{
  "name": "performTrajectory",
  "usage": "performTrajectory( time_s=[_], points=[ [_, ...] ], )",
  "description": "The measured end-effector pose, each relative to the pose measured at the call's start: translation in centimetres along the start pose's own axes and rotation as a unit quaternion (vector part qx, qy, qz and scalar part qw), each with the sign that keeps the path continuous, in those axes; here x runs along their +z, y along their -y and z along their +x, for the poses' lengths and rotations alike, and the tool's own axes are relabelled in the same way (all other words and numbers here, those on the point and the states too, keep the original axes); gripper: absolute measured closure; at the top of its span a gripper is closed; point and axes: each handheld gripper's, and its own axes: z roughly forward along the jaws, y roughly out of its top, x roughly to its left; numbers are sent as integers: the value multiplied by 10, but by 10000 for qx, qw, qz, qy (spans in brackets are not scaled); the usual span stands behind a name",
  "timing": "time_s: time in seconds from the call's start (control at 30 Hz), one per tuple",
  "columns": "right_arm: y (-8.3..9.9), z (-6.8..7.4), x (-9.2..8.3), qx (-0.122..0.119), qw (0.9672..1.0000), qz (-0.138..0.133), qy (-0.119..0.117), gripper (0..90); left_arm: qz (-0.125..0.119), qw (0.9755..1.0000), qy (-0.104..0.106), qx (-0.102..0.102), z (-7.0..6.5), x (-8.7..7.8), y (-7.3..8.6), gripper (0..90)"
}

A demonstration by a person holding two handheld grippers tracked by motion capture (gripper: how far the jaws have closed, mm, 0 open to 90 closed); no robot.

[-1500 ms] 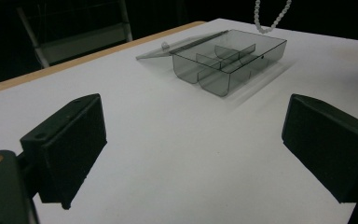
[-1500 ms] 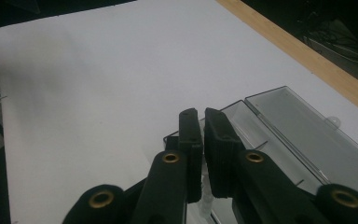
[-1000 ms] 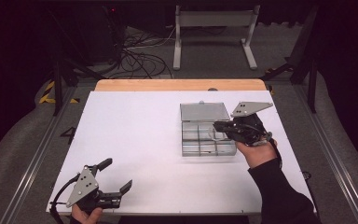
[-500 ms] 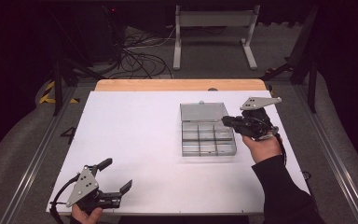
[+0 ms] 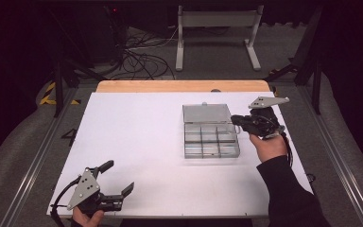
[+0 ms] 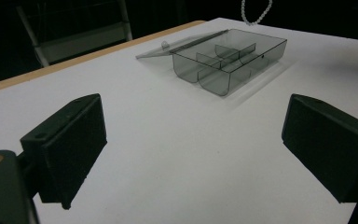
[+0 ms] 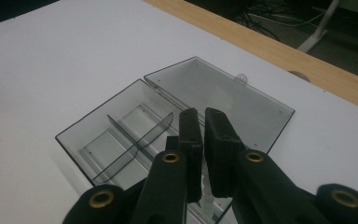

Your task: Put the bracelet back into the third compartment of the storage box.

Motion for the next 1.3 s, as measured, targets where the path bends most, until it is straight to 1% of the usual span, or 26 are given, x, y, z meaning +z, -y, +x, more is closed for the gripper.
performTrajectory(
  time_s=[0.23,0.47,0.67,0.7,0.73,0.87,0.97,1.03,1.13,1.2,1.3],
  points=[
    [2,-4,5,76,9999,70,40,862,3,10000,0,-3,0,0,0,71],
    [9,-5,17,74,9996,280,32,862,-1,10000,-1,8,0,0,0,71],
    [12,-11,26,176,9992,340,89,862,6,10000,-8,22,0,0,0,71],
    [12,-12,27,222,9991,334,107,862,9,10000,-8,27,0,0,0,71],
    [13,-13,28,208,9991,343,104,862,10,10000,-8,26,0,0,0,71],
    [14,-16,34,288,9989,366,86,861,5,10000,-6,25,0,0,0,71],
    [15,-17,38,279,9988,399,89,861,3,10000,-4,21,1,0,0,71],
    [15,-16,41,303,9986,429,58,861,4,10000,-4,24,1,0,0,71],
    [16,-15,44,368,9983,454,-57,861,0,10000,-6,22,0,0,0,71],
    [16,-12,46,350,9981,494,-134,860,3,10000,-5,22,1,0,0,71],
    [16,-9,50,357,9976,568,-180,860,12,10000,-1,30,0,0,0,71]
  ],
)
